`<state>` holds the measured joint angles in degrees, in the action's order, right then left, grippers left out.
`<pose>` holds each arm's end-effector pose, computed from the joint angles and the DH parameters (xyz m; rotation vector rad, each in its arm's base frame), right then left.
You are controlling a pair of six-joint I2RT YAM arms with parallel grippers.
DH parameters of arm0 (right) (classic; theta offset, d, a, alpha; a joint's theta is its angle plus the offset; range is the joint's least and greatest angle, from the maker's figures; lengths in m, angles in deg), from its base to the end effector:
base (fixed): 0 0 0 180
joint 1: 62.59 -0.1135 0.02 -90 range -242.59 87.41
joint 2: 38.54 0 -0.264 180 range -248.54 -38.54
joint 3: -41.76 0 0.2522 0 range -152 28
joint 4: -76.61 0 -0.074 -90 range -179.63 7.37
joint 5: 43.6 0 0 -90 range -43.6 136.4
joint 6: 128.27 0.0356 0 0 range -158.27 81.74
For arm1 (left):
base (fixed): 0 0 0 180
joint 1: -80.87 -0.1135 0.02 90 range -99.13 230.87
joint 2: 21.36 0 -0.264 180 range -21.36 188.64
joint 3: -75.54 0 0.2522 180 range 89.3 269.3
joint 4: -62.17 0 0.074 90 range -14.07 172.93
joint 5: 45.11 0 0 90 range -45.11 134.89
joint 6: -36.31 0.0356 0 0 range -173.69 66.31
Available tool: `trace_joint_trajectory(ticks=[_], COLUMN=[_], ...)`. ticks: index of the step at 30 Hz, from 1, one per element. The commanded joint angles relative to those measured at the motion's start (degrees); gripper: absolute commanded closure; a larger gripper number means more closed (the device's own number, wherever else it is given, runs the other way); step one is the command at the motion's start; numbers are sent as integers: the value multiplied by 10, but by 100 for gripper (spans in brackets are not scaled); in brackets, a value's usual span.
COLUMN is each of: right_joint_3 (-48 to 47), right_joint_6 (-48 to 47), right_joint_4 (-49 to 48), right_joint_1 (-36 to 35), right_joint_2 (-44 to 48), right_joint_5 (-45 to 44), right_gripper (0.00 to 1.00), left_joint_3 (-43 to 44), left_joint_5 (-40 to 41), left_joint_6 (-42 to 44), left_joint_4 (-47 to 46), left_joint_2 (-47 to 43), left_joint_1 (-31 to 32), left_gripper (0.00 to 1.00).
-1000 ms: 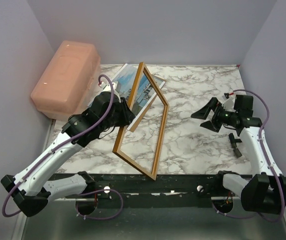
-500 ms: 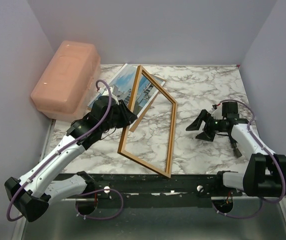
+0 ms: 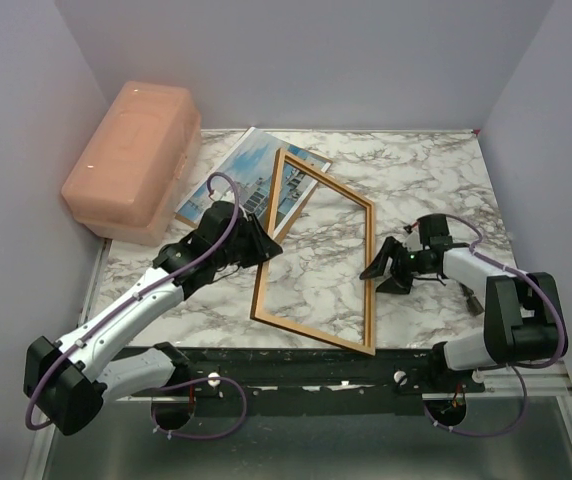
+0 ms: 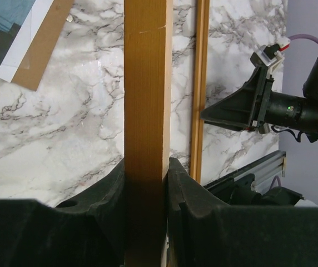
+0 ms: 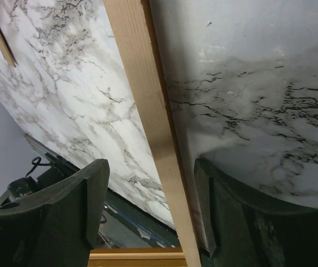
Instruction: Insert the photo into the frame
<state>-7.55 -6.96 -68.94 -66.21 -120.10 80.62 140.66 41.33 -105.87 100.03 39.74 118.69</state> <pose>0.2337 0.0348 0.1451 0.4923 2.7325 0.9851 0.1843 -0.1458 0.3013 -0.2524 2.3121 -0.9284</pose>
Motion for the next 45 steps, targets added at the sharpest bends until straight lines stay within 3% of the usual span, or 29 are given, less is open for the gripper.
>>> trace_joint_trajectory(ticks=[1,6,11,17,22,25,31,40,41,45], right_joint_3=[9,26,32,3,-37,-55,-78,-116,-122,-143], right_joint_6=[14,32,39,27,19,18,13,3,-1,-3], right_joint_4=[-41,-66,-73,-44,-11,4,31,72,73,87], right_joint_1=[-10,-10,-10,-10,-10,-9,-10,-8,-8,-8], right_joint_2=[-21,-15,-14,-24,-27,-26,-16,3,3,15], right_joint_5=[-43,-76,-114,-162,-206,-228,-255,-336,-339,-373], right_gripper=[33,49,77,91,95,96,95,92,89,51], left_joint_3=[-37,-46,-46,-48,-39,-19,33,114,120,144], left_joint_5=[-1,4,-4,-15,0,29,31,9,4,-11], left_joint_6=[22,34,48,53,58,61,75,84,83,76], left_joint_4=[48,59,67,63,85,111,119,111,107,98], left_joint_2=[13,22,38,54,83,114,187,283,293,328], left_joint_1=[0,-1,-1,-1,-2,-3,-3,0,1,4], left_gripper=[100,99,84,68,68,72,100,100,100,100])
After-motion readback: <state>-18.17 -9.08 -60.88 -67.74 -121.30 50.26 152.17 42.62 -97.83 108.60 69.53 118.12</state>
